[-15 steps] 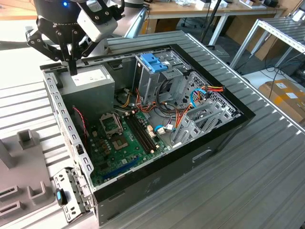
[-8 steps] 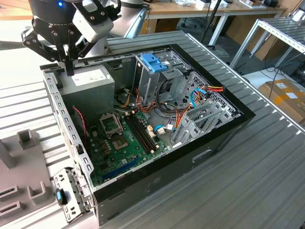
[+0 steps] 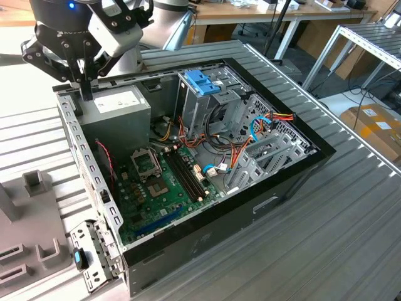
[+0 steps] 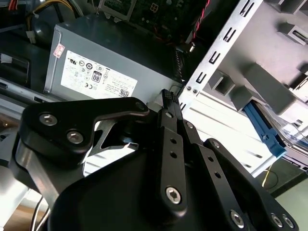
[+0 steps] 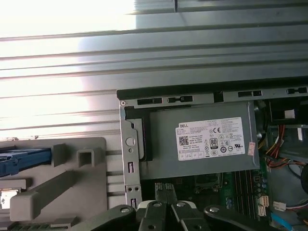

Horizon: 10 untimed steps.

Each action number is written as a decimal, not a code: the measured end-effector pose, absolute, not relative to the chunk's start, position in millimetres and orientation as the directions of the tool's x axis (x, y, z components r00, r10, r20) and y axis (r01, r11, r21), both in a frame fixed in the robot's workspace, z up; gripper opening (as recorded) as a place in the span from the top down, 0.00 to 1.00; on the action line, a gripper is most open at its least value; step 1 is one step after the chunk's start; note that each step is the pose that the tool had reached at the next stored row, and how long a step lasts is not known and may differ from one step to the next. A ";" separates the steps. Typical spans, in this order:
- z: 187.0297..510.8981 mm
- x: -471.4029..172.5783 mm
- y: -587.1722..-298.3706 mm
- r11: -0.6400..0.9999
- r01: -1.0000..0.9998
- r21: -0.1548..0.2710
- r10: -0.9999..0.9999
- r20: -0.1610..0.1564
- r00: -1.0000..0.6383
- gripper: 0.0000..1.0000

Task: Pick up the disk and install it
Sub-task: 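Reach for the disk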

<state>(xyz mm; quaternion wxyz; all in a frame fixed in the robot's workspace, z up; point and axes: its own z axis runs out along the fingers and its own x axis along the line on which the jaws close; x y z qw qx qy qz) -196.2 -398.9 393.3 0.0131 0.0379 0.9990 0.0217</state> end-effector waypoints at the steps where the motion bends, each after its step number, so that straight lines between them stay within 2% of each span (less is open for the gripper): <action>1: 393.3 -197.4 -398.9 0.996 0.075 0.044 0.076 -0.024 -0.997 0.89; 10: 393.3 -207.7 -398.9 0.996 0.075 0.044 0.076 -0.024 -0.997 0.89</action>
